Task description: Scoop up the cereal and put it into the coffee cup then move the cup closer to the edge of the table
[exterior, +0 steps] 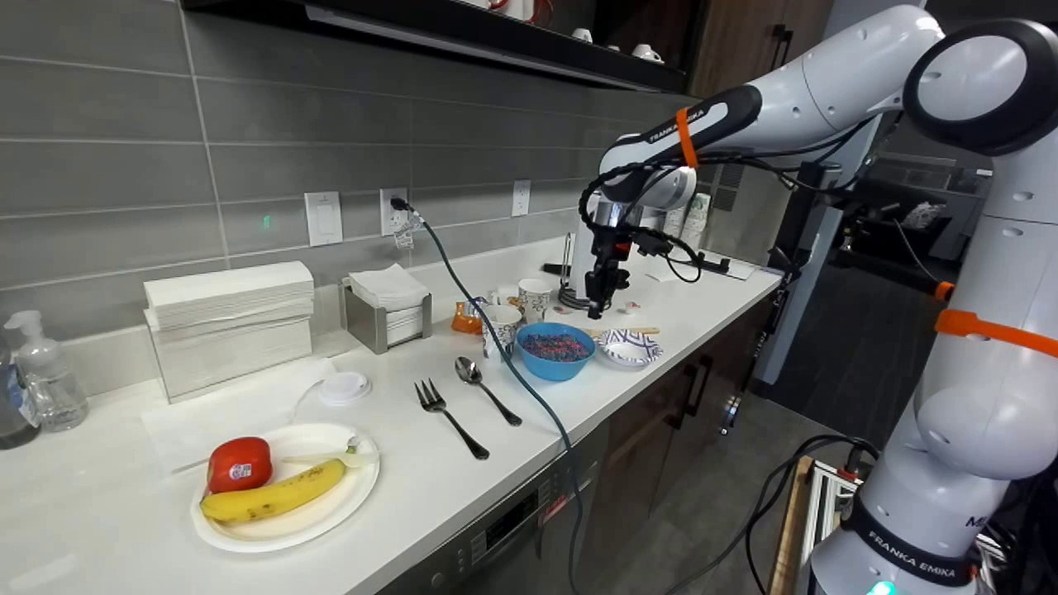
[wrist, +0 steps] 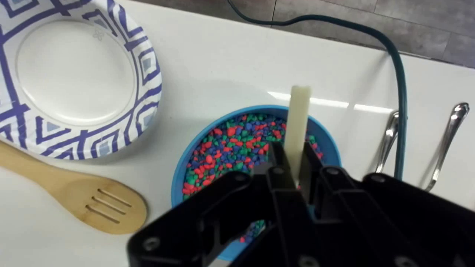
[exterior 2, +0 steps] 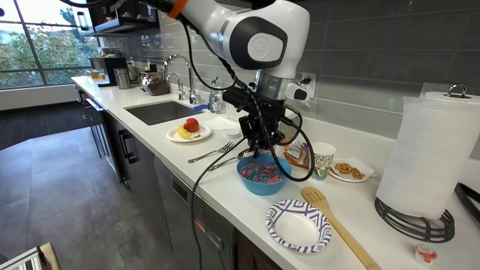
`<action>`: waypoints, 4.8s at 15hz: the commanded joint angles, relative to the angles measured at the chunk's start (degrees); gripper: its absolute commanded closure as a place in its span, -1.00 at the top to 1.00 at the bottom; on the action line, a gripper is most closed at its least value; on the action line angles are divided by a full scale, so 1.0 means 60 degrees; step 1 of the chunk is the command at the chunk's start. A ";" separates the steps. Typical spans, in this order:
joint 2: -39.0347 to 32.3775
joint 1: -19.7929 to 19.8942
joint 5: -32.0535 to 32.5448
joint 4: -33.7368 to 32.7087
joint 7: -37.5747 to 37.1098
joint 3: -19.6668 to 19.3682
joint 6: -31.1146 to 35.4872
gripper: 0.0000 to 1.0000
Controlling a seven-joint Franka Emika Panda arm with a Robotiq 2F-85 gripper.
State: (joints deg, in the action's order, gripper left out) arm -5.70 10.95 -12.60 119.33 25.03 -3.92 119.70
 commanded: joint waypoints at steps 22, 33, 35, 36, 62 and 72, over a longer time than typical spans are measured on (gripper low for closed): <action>-0.2797 0.0236 0.0495 -0.6565 -0.2930 -0.0651 -0.5621 -0.74; -0.4698 0.0350 0.0696 -0.8668 -0.2633 -0.0482 -0.5883 -0.93; -0.5177 0.0427 0.0791 -0.9301 -0.2631 -0.0457 -0.6021 -0.93; -0.5408 0.0456 0.0854 -0.9620 -0.2646 -0.0450 -0.6106 -0.93; -0.9082 0.0486 0.1752 -1.4888 -0.2420 -0.0181 -0.8279 -0.93; -0.9328 0.0495 0.1746 -1.5135 -0.2336 -0.0216 -0.8180 -0.93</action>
State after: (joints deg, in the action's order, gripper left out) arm -59.14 13.62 -2.40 32.67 10.29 -5.19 71.50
